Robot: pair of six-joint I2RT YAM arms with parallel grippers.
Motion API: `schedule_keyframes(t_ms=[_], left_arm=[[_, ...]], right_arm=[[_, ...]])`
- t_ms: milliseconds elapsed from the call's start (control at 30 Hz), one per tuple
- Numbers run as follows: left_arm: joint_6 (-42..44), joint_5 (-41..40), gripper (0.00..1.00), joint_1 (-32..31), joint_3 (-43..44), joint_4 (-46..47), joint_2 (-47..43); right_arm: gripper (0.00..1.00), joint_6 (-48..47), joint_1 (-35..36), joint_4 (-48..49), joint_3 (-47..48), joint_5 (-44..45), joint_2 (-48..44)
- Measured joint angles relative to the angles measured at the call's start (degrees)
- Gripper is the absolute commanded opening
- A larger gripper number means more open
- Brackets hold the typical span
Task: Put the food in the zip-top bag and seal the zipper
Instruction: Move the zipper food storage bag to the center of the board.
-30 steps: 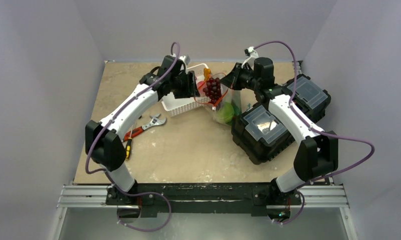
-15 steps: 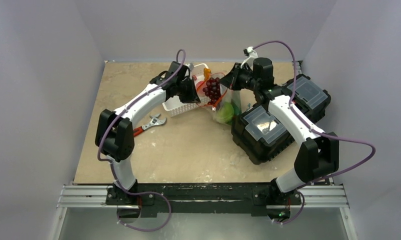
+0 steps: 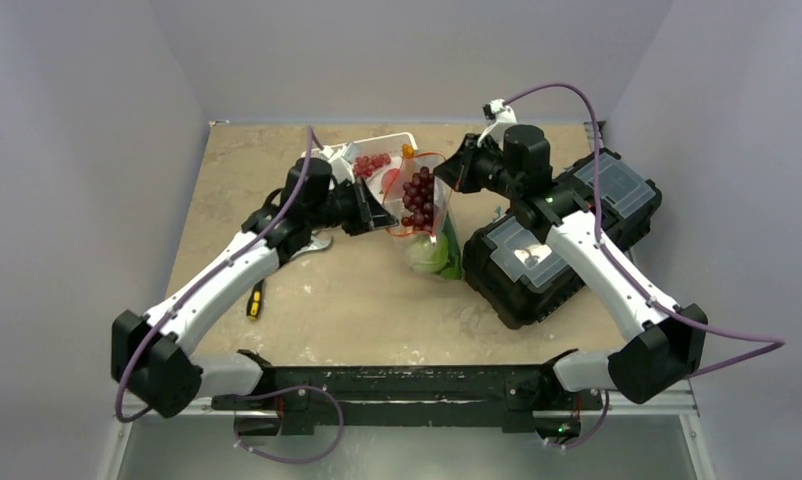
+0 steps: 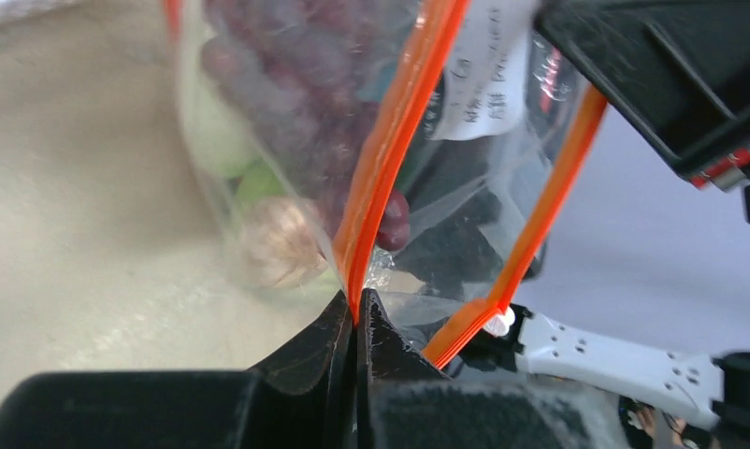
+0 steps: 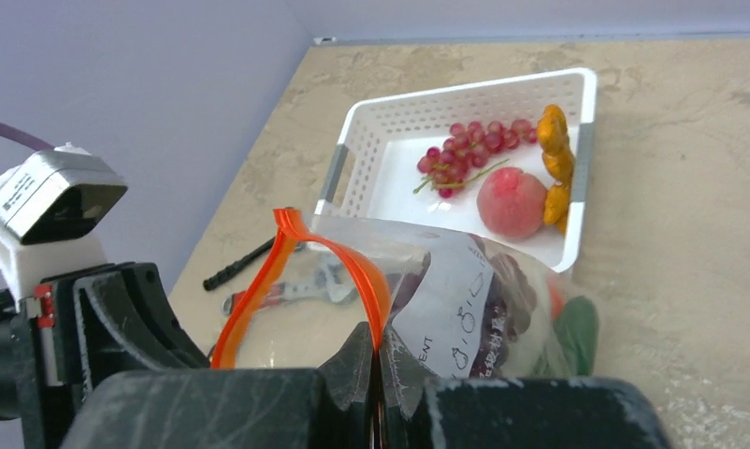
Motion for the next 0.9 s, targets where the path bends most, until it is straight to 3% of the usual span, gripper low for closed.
schedule_keyframes(t_ms=[233,333,467,667,800,900], left_arm=[[-7.78,-2.47,0.00,-6.05,-15.82,6.91,-17.73],[-8.85,-3.37,0.00,-6.69,-17.27,7.37,-19.43],[-9.46,-3.61,0.00,-7.08,-17.05,8.07,-18.78],[-13.25,-8.28,0.00,-9.27,-23.12,10.29,-25.94],[-16.96,-13.84,0.00,-9.81,-30.47,10.03,-35.82],[-18.58,-17.86,0.00,-10.03,-33.70,8.37,-41.13]], right_arm=[[0.00,-3.63,11.89,-6.08,0.11,5.60,-1.62],[0.00,-4.07,16.06,-7.63,0.09,7.23,-1.51],[0.00,-4.57,16.41,-8.68,0.09,9.03,-2.32],[0.00,-7.04,18.27,-8.55,2.23,4.26,-0.20],[0.00,-8.55,25.64,-7.56,5.90,1.99,6.40],[0.10,-9.05,29.68,-7.58,5.95,-0.04,9.51]])
